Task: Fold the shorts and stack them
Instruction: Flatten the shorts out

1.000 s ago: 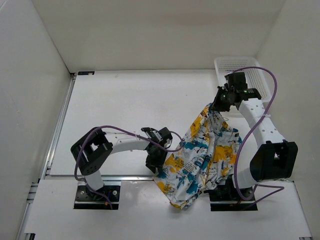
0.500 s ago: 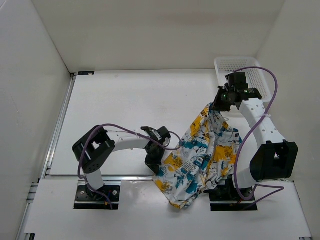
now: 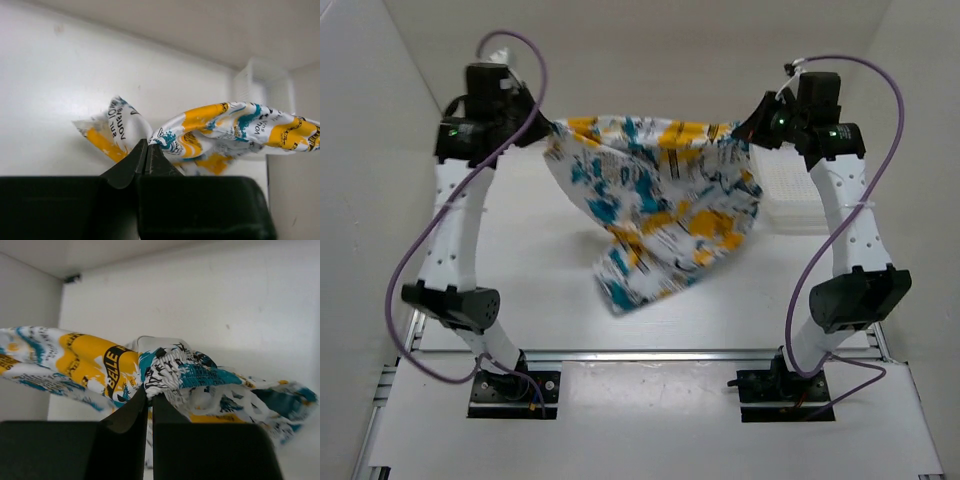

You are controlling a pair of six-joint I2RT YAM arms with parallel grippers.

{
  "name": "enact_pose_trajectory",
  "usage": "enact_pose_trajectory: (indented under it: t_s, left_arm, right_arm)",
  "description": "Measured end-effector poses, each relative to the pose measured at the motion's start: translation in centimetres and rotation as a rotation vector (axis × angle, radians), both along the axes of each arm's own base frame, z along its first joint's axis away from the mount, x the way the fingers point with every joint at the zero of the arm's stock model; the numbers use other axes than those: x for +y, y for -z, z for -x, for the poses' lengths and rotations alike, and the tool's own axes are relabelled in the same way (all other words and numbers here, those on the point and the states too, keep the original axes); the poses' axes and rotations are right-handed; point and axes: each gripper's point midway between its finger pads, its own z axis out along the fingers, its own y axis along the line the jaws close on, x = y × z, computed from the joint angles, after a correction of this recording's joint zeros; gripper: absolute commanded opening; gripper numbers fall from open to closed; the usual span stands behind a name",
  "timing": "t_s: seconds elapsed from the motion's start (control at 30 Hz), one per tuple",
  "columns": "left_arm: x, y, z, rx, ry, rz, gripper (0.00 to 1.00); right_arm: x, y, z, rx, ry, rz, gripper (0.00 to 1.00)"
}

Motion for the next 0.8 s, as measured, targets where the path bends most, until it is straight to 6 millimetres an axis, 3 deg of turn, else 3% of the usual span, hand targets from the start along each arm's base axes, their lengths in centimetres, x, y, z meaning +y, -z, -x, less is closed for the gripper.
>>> enact_pose_trajectory:
  t_s: [0.07, 0.13, 0.2, 0.27, 0.33, 0.37, 0.43, 0.47, 0.53, 0.6, 0.63, 0.7, 0.73, 0.8]
  left_arm:
    - [1.5, -5.1, 1.5, -0.13, -0.026, 0.024, 0.1]
    - [2.1, -8.1, 4.4, -0.211, -0.02, 0.045, 0.1]
    - [2.3, -9.4, 7.2, -0.255, -0.007, 0.059, 0.1]
    - [2.5, -8.2, 9.5, -0.251, 0.007, 0.064, 0.1]
    - [2.6, -4.9, 11.2, -0.208, 0.012, 0.067, 0.1]
    - [2.6, -2.1, 12.0, -0.153, 0.01, 0.065, 0.13]
    - [2.6, 4.0, 13.0, -0.034, 0.004, 0.067, 0.32]
    - [2.5, 7.8, 13.6, 0.056, 0.002, 0.062, 0.55]
    - [2.2, 14.6, 14.7, 0.226, -0.004, 0.061, 0.67]
    - [1.8, 21.3, 16.2, 0.434, -0.021, 0.057, 0.67]
    - [1.6, 23.5, 16.7, 0.513, -0.027, 0.051, 0.67]
    - [1.2, 26.1, 17.1, 0.617, -0.035, 0.039, 0.67]
    - [0.9, 26.9, 16.9, 0.641, -0.04, 0.039, 0.67]
    - [0.7, 27.5, 16.5, 0.662, -0.053, 0.039, 0.67]
  right_arm:
    - [0.5, -4.2, 0.0, -0.116, -0.027, -0.031, 0.0]
    - [0.9, -7.2, 0.9, -0.214, -0.058, -0.054, 0.0]
    - [1.0, -8.5, 2.8, -0.27, -0.083, -0.065, 0.0]
    - [1.0, -8.1, 5.0, -0.296, -0.104, -0.067, 0.0]
    - [0.9, -6.2, 7.3, -0.282, -0.121, -0.058, 0.0]
    - [0.8, -5.0, 8.1, -0.275, -0.127, -0.053, 0.0]
    - [0.5, -1.2, 9.8, -0.225, -0.135, -0.035, 0.02]
    - [0.3, 1.5, 10.6, -0.179, -0.133, -0.024, 0.1]
    - [-0.3, 7.1, 11.8, -0.049, -0.099, -0.003, 0.16]
    - [-1.2, 13.3, 12.6, 0.14, -0.039, 0.023, 0.27]
    - [-1.7, 16.2, 13.0, 0.243, -0.011, 0.038, 0.29]
    - [-2.6, 20.8, 13.7, 0.413, 0.047, 0.068, 0.44]
    - [-3.1, 22.6, 14.3, 0.482, 0.075, 0.085, 0.55]
    - [-4.1, 24.5, 15.5, 0.559, 0.128, 0.119, 0.86]
